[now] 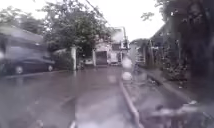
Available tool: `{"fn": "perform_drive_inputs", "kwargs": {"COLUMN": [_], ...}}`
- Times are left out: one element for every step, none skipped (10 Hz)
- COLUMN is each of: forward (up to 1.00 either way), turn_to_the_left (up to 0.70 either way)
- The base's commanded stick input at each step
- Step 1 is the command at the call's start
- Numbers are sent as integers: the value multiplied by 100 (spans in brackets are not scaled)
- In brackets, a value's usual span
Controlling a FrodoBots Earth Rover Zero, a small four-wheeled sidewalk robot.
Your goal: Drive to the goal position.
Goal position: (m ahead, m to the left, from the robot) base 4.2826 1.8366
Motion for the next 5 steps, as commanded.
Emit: {"fn": "perform_drive_inputs", "kwargs": {"forward": [100, 100, 100, 100, 100], "turn_to_the_left": [0, -8, -26, 0, 0]}}
